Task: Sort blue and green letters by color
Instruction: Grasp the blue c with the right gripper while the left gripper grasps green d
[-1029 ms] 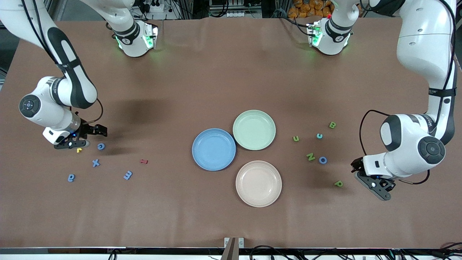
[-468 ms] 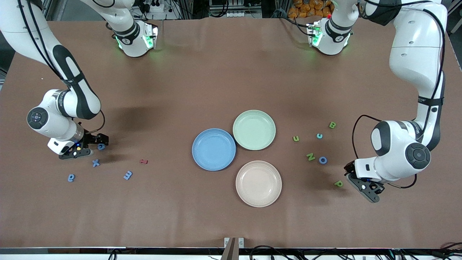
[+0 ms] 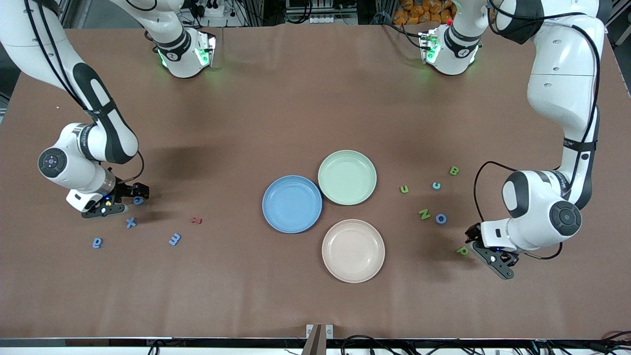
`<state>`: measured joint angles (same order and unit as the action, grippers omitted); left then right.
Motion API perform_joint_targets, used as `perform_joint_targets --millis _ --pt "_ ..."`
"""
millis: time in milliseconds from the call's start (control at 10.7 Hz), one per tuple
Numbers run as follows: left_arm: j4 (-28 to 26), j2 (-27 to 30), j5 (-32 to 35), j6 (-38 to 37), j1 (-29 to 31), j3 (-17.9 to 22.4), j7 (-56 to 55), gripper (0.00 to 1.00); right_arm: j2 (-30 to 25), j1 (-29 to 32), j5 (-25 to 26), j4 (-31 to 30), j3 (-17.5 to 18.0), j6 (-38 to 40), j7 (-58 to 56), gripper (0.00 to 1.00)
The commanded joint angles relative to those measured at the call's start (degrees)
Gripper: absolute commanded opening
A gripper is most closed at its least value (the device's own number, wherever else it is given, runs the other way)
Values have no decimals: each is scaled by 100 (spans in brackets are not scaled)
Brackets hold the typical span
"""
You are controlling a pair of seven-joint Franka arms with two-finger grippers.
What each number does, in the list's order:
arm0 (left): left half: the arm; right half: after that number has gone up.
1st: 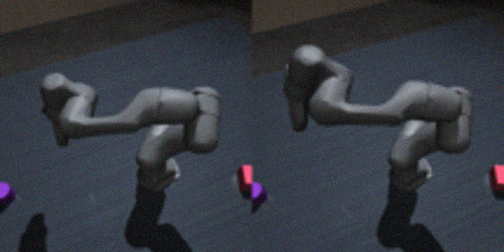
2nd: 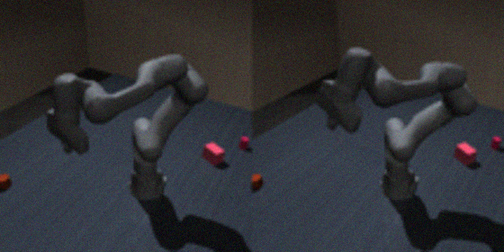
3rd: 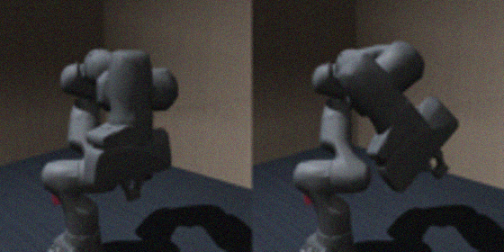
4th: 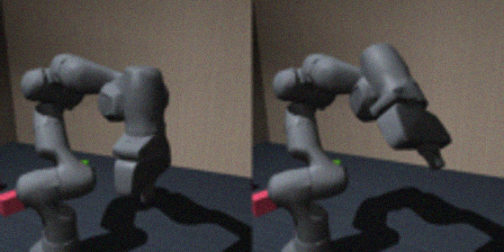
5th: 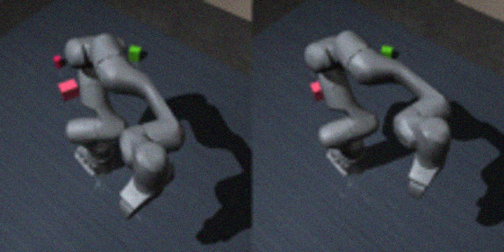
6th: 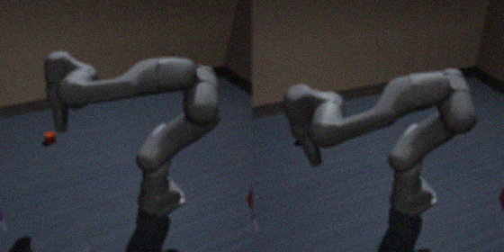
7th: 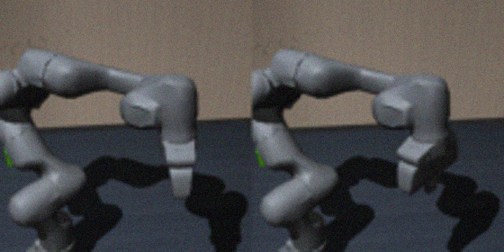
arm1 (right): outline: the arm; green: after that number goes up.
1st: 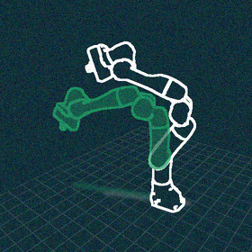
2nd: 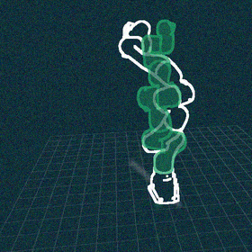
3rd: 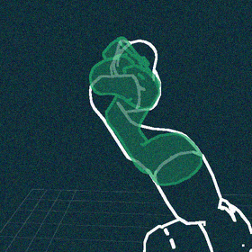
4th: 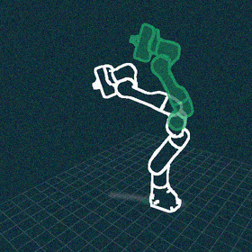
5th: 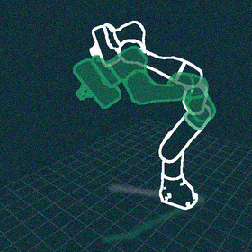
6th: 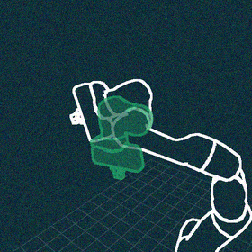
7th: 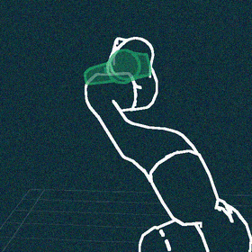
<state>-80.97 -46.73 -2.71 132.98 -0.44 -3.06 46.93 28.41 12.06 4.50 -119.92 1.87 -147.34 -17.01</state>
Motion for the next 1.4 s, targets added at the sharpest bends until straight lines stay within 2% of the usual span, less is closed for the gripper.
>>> perform_joint_targets --millis 0,187,468,561,655,748,935,1123,1216,1310 --pt "205 -222 -168 70 -26 -1 132 83 95 7 86 56 59 22 83 100" --pt "205 -266 -168 79 -123 -1 88 82 139 7 86 56 51 13 83 100" --pt "196 -355 -168 88 -123 -1 114 76 165 25 86 56 51 -22 92 98" --pt "196 -372 -160 122 -123 -1 106 74 174 25 86 47 51 -14 83 35" --pt "205 -424 -159 219 -123 7 123 72 183 34 86 47 51 -14 92 0" --pt "205 -451 -159 324 -123 8 123 72 183 34 86 56 51 -14 92 0" --pt "205 -495 -159 456 -123 8 123 61 174 16 78 56 59 4 110 0" --pt "214 -513 -159 466 -149 8 132 59 139 -97 69 65 68 74 433 0" --pt "214 -513 -159 466 -149 8 141 49 113 -194 60 73 77 83 618 0" --pt "205 -513 -159 466 -149 8 97 31 69 -291 69 100 86 92 863 0"
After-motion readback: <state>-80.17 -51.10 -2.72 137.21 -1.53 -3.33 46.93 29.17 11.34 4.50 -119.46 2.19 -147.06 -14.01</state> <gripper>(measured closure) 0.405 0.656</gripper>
